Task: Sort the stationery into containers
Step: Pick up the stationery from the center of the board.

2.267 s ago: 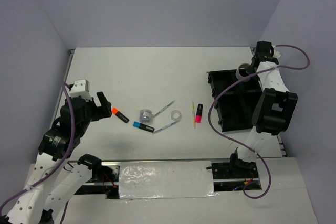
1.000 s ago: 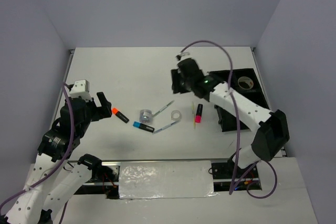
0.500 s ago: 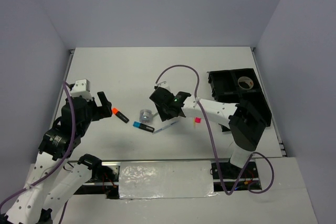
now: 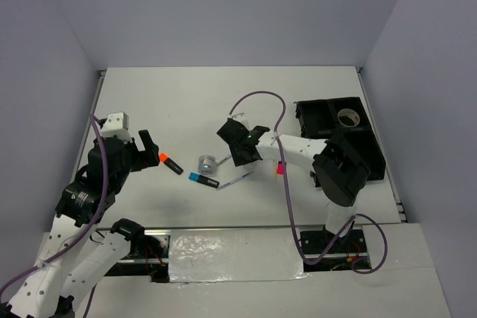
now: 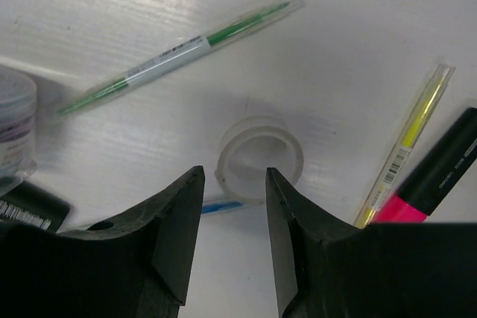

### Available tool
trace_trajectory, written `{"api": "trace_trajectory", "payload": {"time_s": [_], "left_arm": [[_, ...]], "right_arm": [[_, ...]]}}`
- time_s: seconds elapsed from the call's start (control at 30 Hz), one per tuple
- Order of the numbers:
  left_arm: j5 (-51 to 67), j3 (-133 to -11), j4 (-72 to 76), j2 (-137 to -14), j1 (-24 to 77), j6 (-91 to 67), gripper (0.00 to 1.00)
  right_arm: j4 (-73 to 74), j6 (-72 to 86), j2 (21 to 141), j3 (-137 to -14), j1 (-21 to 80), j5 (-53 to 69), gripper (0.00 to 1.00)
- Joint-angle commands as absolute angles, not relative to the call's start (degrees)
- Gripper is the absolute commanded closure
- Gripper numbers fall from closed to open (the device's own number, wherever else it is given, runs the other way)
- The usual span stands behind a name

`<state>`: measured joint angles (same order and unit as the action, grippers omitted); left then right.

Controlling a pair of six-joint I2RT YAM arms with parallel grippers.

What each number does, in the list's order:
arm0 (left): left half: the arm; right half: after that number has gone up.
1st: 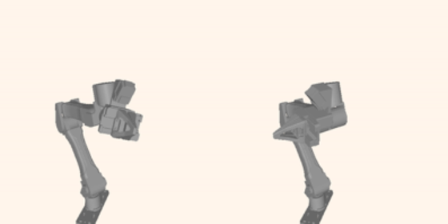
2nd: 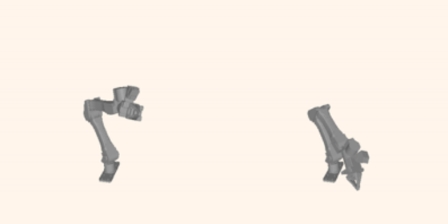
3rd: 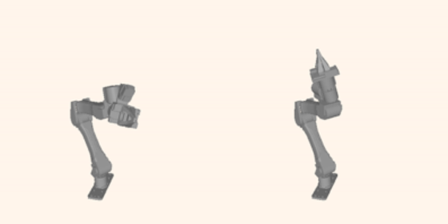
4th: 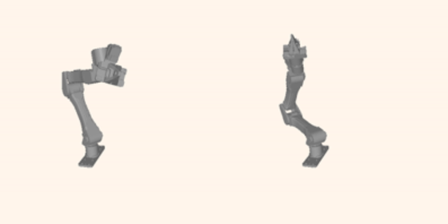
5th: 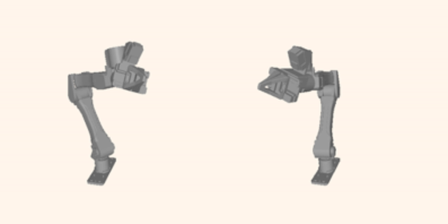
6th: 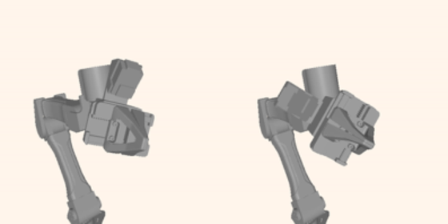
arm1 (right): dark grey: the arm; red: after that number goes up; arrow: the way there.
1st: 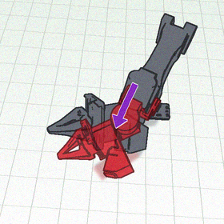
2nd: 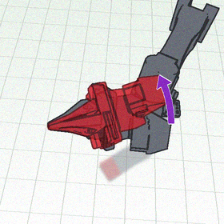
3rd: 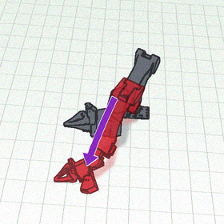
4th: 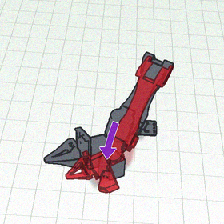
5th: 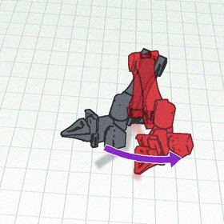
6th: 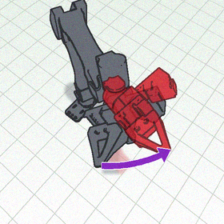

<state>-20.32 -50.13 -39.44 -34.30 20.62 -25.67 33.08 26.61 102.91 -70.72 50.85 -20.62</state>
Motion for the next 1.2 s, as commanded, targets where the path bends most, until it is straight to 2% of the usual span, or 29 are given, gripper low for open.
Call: {"api": "trace_trajectory", "payload": {"time_s": [0.0,0.3,0.73,0.83,1.17], "left_arm": [[-20.7,-50.5,-37.9,-34.5,20.9,-25.5,0.01],[-20.7,-50.6,-37.9,-34.9,20.9,-25.5,0.01],[-20.6,-50.4,-37.9,-34.3,20.8,-25.5,0.01],[-20.7,-50.5,-37.9,-34.5,20.9,-25.5,0.01],[-20.7,-50.5,-37.9,-34.2,20.9,-25.6,0.01]], "right_arm": [[29.8,28.0,104.1,-70.8,49.7,-21.0,0.54],[28.3,28.5,106.3,-72.0,49.2,-18.4,0.56],[29.4,31.3,109.9,-71.9,48.2,-19.4,0.65],[28.5,30.6,109.3,-72.0,48.3,-19.3,0.74],[28.2,30.1,109.1,-72.2,47.6,-18.3,0.85]]}}
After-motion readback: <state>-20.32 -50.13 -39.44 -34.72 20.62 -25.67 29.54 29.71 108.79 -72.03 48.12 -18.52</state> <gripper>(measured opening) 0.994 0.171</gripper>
